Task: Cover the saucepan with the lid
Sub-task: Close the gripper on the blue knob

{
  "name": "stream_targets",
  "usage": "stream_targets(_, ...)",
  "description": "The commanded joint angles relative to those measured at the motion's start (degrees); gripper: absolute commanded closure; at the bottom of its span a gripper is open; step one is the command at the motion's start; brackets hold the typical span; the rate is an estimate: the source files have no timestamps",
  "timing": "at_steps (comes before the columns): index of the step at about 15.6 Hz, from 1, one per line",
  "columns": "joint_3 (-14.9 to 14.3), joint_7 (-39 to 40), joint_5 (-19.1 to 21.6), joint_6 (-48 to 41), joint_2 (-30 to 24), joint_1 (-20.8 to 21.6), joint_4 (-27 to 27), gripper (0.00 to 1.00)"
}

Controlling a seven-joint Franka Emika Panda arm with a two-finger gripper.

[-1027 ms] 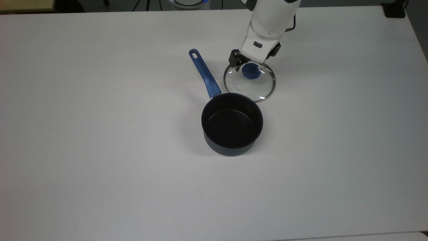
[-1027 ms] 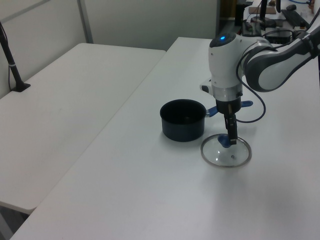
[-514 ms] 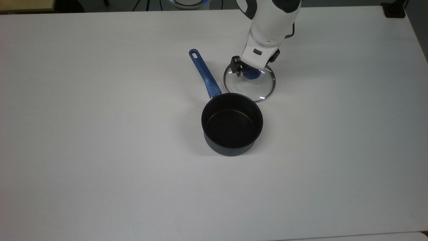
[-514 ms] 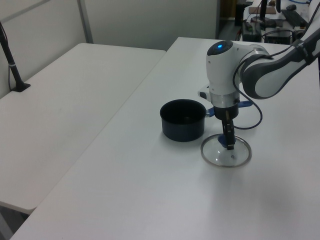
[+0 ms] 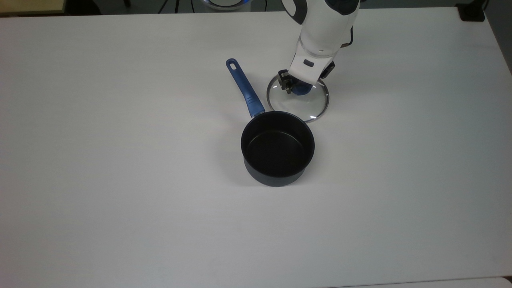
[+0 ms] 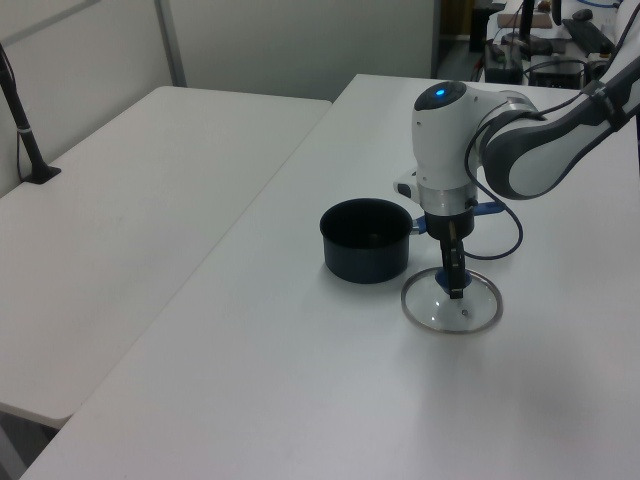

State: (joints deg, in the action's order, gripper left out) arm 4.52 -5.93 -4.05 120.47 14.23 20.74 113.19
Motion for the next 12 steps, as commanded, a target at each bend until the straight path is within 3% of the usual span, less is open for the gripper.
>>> stream_targets(1,0.05,-0.22,-0.87,0.91,-0.78,0.0,0.45,0.62)
stream_targets(12,0.05,-0.31,-0.7,-5.07,-5.61,-0.18,-0.16,0.68)
